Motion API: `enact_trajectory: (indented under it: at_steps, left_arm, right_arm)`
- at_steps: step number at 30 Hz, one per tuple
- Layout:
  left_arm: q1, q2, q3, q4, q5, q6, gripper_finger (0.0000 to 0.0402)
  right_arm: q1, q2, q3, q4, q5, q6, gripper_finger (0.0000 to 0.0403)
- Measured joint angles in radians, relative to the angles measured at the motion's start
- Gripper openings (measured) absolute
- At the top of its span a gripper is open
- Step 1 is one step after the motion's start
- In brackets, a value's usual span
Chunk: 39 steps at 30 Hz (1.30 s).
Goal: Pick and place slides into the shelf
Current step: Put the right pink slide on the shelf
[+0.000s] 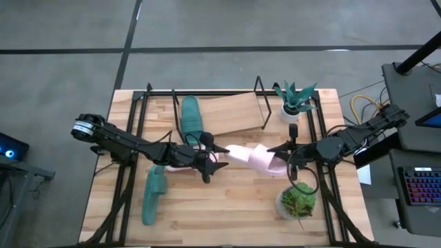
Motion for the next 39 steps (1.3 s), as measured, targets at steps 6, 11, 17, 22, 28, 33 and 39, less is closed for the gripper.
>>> enact_trajectory:
  at_steps: [6,11,17,22,28,33,39]
  left_arm:
    - [0.001,0.047,0.0,0.077,-0.05,0.065,0.0226]
    - [0.002,0.065,0.0,0.139,-0.078,0.091,0.0226]
    - [0.003,0.065,0.0,0.184,-0.077,0.15,0.0202]
    - [0.003,0.065,0.0,0.184,-0.072,0.16,0.0119]
    - [0.002,0.065,-0.001,0.174,-0.063,0.165,0.0044]
    - [0.003,0.064,-0.001,0.168,-0.08,0.172,0.0044]
    - [-0.009,0.034,-0.001,0.142,-0.244,0.218,0.0043]
  right_arm:
    - [0.0,-0.001,0.0,0.026,-0.003,-0.005,0.0013]
    - [0.0,-0.001,0.0,0.051,-0.004,0.018,0.0013]
    - [0.0,-0.001,0.0,0.075,-0.057,0.021,0.0013]
    - [0.0,-0.001,0.0,0.068,-0.057,0.021,0.0013]
    - [0.0,-0.001,0.0,0.056,-0.056,0.021,0.0013]
    - [0.0,-0.001,0.0,0.041,-0.047,0.021,0.0013]
    - [-0.002,-0.002,0.002,-0.059,0.016,0.072,0.0039]
